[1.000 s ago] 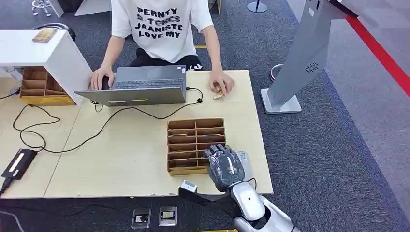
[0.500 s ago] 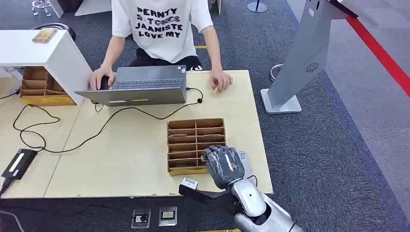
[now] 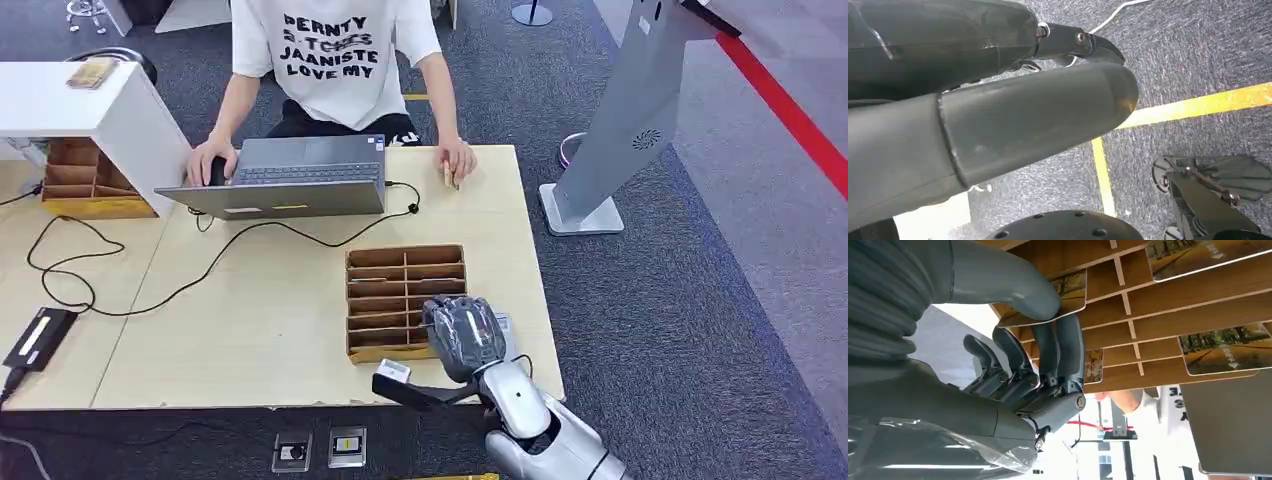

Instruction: Pass the card to the sensor for recognition and then transmit it.

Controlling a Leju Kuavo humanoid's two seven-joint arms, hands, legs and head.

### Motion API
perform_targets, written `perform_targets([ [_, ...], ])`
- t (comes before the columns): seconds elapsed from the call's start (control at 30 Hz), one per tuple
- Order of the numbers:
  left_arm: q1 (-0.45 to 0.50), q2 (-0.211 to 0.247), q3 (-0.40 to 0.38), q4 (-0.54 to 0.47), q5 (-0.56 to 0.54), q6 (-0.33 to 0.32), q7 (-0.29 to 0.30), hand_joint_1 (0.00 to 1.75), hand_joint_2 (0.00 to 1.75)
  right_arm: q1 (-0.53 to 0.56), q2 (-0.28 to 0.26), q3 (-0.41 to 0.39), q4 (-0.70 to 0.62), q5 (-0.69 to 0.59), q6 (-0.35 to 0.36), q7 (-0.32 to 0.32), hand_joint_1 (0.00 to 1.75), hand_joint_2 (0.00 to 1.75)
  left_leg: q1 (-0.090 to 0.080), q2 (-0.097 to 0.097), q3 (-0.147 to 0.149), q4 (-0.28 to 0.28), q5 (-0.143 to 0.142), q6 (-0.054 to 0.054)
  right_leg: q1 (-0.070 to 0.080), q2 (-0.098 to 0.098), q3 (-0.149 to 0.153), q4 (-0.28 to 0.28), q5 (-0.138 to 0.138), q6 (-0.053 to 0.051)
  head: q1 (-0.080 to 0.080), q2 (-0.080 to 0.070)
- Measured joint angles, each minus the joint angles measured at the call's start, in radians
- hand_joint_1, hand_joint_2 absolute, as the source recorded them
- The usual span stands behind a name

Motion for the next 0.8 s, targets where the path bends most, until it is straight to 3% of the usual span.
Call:
perform_targets([
  [0.3, 0.000, 0.002, 0.000, 0.000, 0.000, 0.000, 0.000, 0.00, 0.00, -0.006, 0.000, 0.003, 0.015, -0.005, -0.008, 0.012, 1.61, 1.75, 0.000, 0.000, 0.000, 0.000, 0.000, 0.000, 0.000, 0.000, 0.000, 0.000, 0.000, 0.000, 0.000, 0.000],
  [0.37, 0.000, 0.003, 0.000, 0.000, 0.000, 0.000, 0.000, 0.00, 0.00, -0.006, 0.000, 0.003, 0.015, -0.002, -0.018, 0.016, 1.75, 1.75, 0.000, 0.000, 0.000, 0.000, 0.000, 0.000, 0.000, 0.000, 0.000, 0.000, 0.000, 0.000, 0.000, 0.000],
  [0.63, 0.002, 0.004, 0.000, 0.000, 0.003, 0.000, 0.000, 0.00, 0.00, -0.006, -0.006, -0.009, -0.007, 0.034, -0.036, 0.043, 1.69, 1.75, 0.000, 0.000, 0.000, 0.000, 0.000, 0.000, 0.000, 0.000, 0.000, 0.000, 0.000, 0.000, 0.000, 0.000],
  [0.8, 0.003, 0.004, 0.000, 0.000, 0.006, 0.000, 0.000, 0.00, 0.00, -0.007, -0.015, -0.031, -0.060, 0.061, -0.042, 0.058, 1.75, 1.75, 0.000, 0.000, 0.000, 0.000, 0.000, 0.000, 0.000, 0.000, 0.000, 0.000, 0.000, 0.000, 0.000, 0.000],
])
